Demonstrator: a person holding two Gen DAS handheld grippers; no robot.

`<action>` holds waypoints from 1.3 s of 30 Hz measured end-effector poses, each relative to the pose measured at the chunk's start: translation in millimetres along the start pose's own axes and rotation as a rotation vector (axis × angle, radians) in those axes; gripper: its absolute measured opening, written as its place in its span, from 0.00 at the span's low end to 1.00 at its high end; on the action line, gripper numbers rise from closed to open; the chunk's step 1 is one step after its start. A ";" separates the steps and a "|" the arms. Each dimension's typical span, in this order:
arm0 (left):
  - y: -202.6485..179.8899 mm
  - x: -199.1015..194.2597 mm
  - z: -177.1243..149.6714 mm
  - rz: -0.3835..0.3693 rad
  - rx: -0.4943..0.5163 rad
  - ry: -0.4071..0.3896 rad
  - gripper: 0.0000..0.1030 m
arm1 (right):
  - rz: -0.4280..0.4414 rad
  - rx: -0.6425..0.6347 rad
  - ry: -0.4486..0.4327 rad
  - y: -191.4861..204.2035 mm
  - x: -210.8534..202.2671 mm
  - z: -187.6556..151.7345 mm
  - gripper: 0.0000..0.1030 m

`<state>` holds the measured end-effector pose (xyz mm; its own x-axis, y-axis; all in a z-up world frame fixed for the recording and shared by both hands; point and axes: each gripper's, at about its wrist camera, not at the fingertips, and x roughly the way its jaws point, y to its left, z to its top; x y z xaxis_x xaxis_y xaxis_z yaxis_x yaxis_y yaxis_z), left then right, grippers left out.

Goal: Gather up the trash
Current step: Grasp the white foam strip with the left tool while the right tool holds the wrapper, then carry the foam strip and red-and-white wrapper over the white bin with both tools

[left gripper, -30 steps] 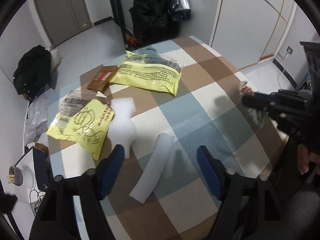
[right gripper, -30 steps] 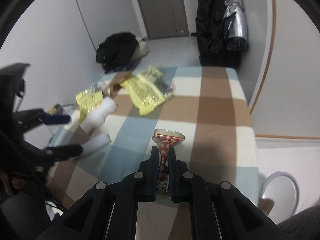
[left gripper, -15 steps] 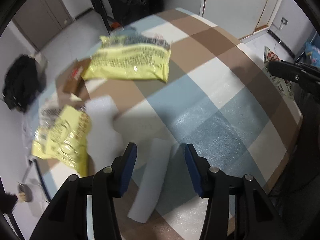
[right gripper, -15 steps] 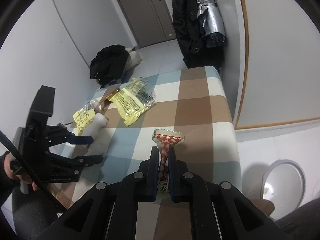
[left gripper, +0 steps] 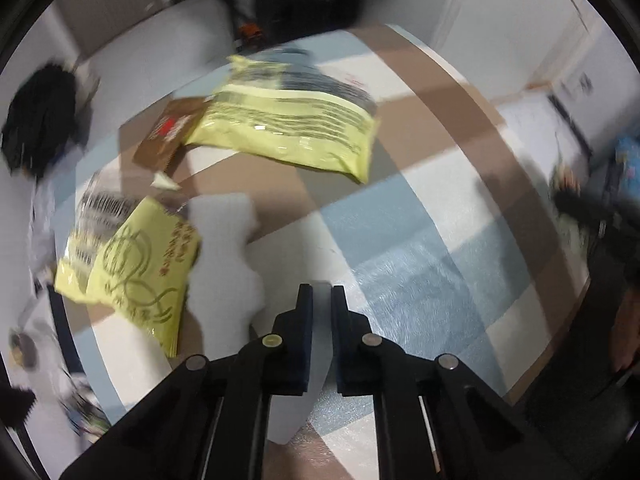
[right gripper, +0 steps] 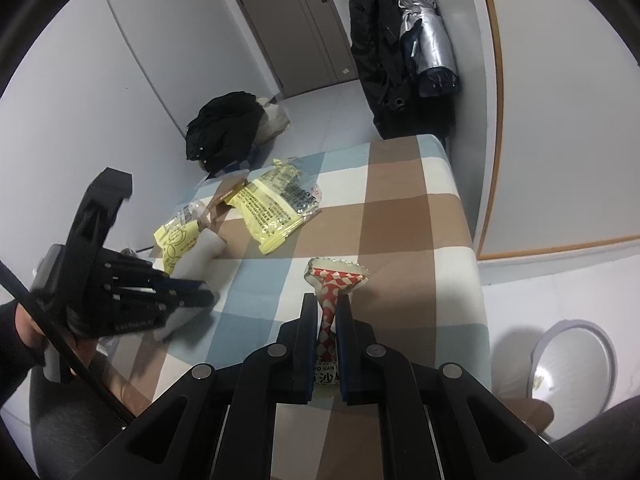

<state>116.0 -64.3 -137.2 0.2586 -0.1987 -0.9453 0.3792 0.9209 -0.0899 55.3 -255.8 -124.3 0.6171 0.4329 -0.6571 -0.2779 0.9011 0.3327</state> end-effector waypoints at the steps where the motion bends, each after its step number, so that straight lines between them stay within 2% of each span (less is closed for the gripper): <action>1: 6.9 -2.4 1.2 -0.016 -0.049 -0.012 0.05 | 0.000 -0.001 0.000 0.6 0.1 -0.2 0.08; 4: 22.3 -11.5 -1.7 -0.100 -0.215 -0.072 0.05 | 0.002 0.002 0.004 0.6 0.4 -1.2 0.08; 6: 27.9 -18.9 -3.9 -0.131 -0.275 -0.119 0.05 | 0.002 0.010 0.008 -0.7 0.0 -2.1 0.08; 8: 24.7 -29.8 -10.2 -0.132 -0.312 -0.185 0.05 | 0.009 0.019 0.013 -1.2 0.2 -2.6 0.08; 10: 24.2 -36.2 -9.9 -0.134 -0.321 -0.237 0.05 | 0.010 0.016 0.016 0.3 1.6 -2.3 0.08; 13: 28.1 -45.2 -13.7 -0.053 -0.337 -0.287 0.05 | 0.003 -0.005 0.023 6.2 5.4 -3.1 0.08; 17: 17.2 -58.0 -18.5 -0.040 -0.330 -0.365 0.05 | 0.002 -0.045 0.029 17.5 9.0 -5.8 0.08; 27: 16.1 -81.6 -28.8 -0.082 -0.338 -0.438 0.05 | 0.029 -0.010 -0.006 18.1 -4.1 1.9 0.08; 33: 8.8 -97.0 -25.8 -0.060 -0.331 -0.476 0.05 | 0.016 -0.060 -0.049 28.5 -23.3 17.0 0.08; 39: -3.8 -113.4 -17.5 -0.081 -0.319 -0.520 0.05 | 0.003 -0.110 -0.121 29.8 -58.2 36.7 0.08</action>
<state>69.7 -39.5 -35.2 0.6698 -0.3359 -0.6622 0.1520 0.9350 -0.3204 38.2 -254.9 -51.4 0.6983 0.4359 -0.5678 -0.3552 0.8997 0.2539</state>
